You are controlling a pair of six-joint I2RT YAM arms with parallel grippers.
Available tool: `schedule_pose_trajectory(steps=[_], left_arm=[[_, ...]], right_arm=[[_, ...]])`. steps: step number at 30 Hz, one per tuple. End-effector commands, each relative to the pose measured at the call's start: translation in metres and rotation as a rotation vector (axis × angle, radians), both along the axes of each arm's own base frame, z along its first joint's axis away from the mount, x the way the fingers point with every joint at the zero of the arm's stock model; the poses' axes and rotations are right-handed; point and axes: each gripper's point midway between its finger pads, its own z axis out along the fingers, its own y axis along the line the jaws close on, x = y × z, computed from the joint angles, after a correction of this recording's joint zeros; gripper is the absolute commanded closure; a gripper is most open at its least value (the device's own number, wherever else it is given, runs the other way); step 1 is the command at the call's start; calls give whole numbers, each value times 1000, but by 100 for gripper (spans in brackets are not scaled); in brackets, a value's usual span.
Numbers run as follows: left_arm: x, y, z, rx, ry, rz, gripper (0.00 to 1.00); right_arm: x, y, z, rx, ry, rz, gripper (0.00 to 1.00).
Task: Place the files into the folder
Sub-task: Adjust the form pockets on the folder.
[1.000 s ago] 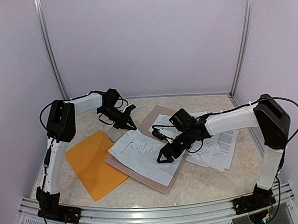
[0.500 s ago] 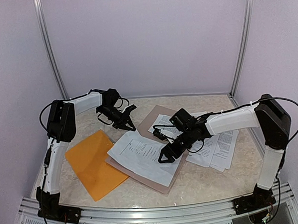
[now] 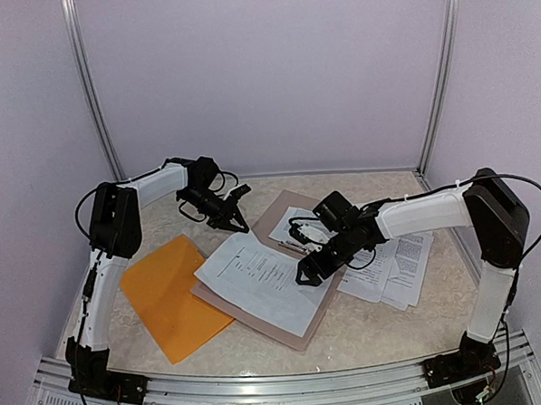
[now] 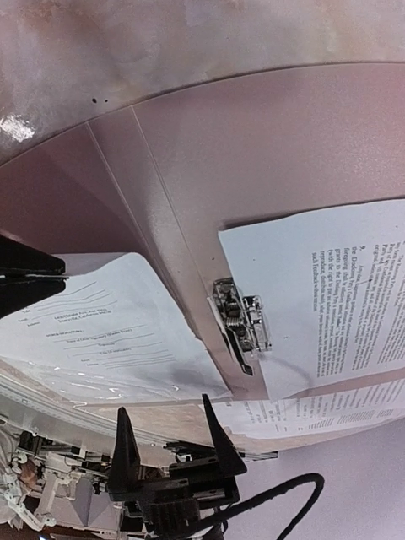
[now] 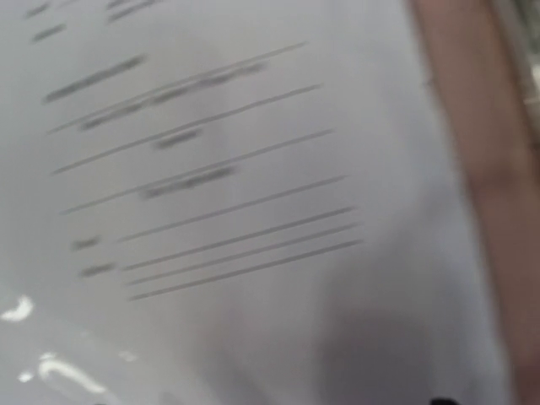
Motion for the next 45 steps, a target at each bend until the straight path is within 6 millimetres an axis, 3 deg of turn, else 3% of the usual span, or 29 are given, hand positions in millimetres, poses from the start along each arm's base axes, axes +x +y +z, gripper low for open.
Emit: schedule_pose_trajectory(steps=[1,14,23,33,45], left_arm=[[-10,-6,-8,-7,28,-29,100],[-14,-10,-8,0,32,-38,100],[-16,-11,-8,3,32,-41,100],[-19,-8,-11,20,34,-37,100],[-19,-6,-13,45,22,-34,100]], right_arm=[[20,-11,4,-49,-57,-34,20],[32,-25,-14,-73,-52,-30,19],[20,-26,-33,-65,6,6,19],[1,-26,-20,-1,46,17,23],[-8,-23,-10,37,66,26,25]])
